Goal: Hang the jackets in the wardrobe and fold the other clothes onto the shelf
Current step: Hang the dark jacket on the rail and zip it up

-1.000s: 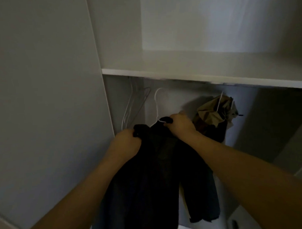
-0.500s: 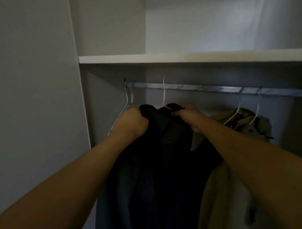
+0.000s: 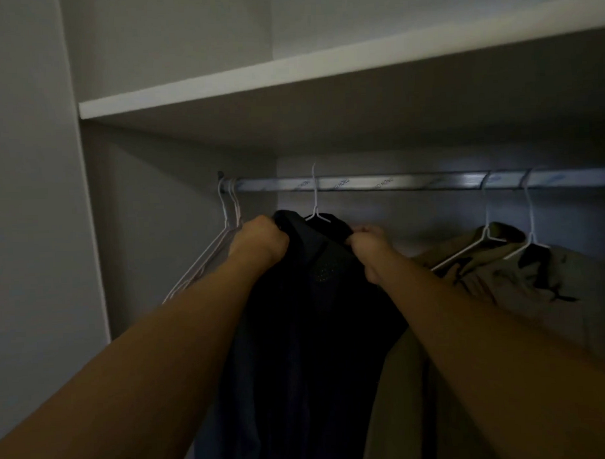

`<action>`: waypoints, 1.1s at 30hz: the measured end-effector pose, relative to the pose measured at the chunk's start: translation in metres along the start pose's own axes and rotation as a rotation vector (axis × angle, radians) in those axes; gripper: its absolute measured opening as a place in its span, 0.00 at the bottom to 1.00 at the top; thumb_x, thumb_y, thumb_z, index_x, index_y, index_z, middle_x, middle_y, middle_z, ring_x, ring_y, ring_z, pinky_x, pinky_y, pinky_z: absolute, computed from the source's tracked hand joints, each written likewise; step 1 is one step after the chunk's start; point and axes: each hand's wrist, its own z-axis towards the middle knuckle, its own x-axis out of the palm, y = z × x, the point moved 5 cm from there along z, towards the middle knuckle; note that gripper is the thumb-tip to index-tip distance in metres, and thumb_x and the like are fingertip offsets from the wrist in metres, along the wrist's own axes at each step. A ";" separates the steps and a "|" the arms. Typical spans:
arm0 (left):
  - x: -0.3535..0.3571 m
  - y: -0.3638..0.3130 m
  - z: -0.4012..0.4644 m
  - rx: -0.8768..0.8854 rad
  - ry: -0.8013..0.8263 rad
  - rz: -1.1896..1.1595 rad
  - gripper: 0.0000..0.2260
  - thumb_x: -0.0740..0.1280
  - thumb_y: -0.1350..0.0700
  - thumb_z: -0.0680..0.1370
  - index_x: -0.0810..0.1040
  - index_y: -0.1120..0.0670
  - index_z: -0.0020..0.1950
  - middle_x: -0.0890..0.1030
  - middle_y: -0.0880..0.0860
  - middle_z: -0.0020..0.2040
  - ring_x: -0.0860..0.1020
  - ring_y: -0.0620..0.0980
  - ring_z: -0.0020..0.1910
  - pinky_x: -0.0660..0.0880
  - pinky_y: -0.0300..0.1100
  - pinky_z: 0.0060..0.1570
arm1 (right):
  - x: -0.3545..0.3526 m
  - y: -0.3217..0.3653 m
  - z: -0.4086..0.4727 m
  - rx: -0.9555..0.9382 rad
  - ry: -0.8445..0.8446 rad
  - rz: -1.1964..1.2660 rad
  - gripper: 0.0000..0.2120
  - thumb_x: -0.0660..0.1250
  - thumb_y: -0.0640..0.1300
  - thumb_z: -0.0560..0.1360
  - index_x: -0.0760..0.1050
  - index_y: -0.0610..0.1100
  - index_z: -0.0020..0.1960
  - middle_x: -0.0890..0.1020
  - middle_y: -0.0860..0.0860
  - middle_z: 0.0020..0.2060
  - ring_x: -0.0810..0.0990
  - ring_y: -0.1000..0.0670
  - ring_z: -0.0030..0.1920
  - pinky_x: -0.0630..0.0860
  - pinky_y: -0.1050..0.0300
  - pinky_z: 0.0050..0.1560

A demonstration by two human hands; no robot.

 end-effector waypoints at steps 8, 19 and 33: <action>0.041 0.049 0.006 0.056 -0.058 0.048 0.14 0.60 0.55 0.80 0.76 0.58 0.63 0.75 0.61 0.65 0.74 0.60 0.63 0.69 0.52 0.66 | 0.009 -0.048 -0.011 -0.047 -0.080 -0.198 0.16 0.60 0.33 0.74 0.74 0.34 0.61 0.78 0.37 0.57 0.78 0.36 0.56 0.76 0.44 0.58; 0.129 0.117 -0.129 0.219 -0.443 0.195 0.32 0.59 0.41 0.70 0.63 0.52 0.72 0.62 0.59 0.71 0.60 0.62 0.68 0.56 0.59 0.67 | 0.027 -0.091 -0.068 -0.248 -0.100 0.173 0.25 0.66 0.43 0.72 0.64 0.46 0.67 0.72 0.46 0.60 0.76 0.45 0.54 0.79 0.50 0.53; 0.358 0.238 -0.210 -0.116 0.300 -0.341 0.08 0.64 0.54 0.78 0.75 0.57 0.53 0.77 0.51 0.47 0.75 0.47 0.43 0.71 0.40 0.41 | 0.010 -0.384 -0.155 0.163 -0.117 -0.069 0.33 0.59 0.31 0.76 0.51 0.42 0.77 0.60 0.42 0.73 0.66 0.40 0.69 0.66 0.47 0.70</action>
